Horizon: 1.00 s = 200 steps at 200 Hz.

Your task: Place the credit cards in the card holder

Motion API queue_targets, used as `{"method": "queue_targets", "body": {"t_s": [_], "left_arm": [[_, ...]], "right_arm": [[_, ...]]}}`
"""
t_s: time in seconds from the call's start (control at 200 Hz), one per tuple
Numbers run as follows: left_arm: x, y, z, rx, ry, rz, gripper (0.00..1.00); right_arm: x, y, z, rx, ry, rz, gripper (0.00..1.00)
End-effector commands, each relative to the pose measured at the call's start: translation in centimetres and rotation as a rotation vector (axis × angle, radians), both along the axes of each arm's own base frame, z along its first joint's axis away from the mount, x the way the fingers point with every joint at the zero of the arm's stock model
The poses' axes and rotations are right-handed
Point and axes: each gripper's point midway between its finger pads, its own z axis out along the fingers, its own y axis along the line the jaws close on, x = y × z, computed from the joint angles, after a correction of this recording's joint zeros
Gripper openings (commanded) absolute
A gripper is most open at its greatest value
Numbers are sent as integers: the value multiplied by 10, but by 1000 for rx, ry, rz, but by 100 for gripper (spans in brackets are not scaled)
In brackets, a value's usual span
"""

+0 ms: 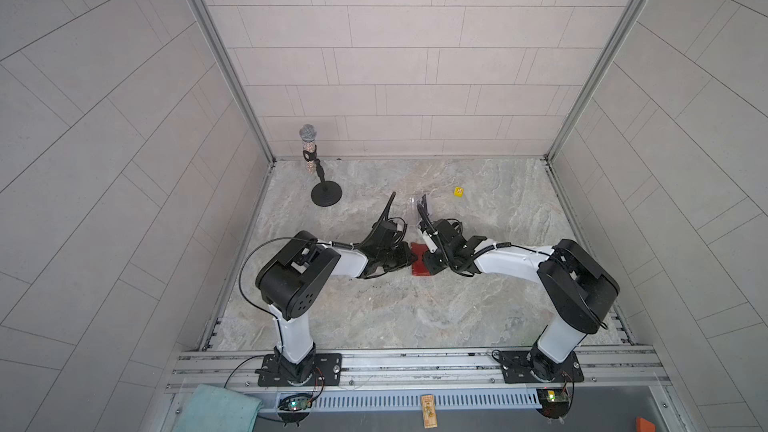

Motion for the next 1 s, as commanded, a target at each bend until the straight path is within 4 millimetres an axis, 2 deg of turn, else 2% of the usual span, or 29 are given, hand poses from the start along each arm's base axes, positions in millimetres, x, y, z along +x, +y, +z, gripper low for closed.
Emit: {"method": "queue_targets", "body": {"t_s": [0.0,0.28,0.45,0.606,0.996], "left_arm": [[-8,8,-6,25,32,3,15],[-9,7,-6,21,35,-1,15],[-9,9,-8,28,36,4,15],[-9,12,-9,40,34,16,15],[-11,24,-18,84,38,64,15]], "right_arm": [[6,-9,-9,-72,-12,-27,31],[10,-23,-25,-192,-21,-69,25],[7,-30,-31,-236,-18,-81,14],[9,-34,-15,-222,-56,-108,0],[13,-46,26,-58,-96,-188,0]]}}
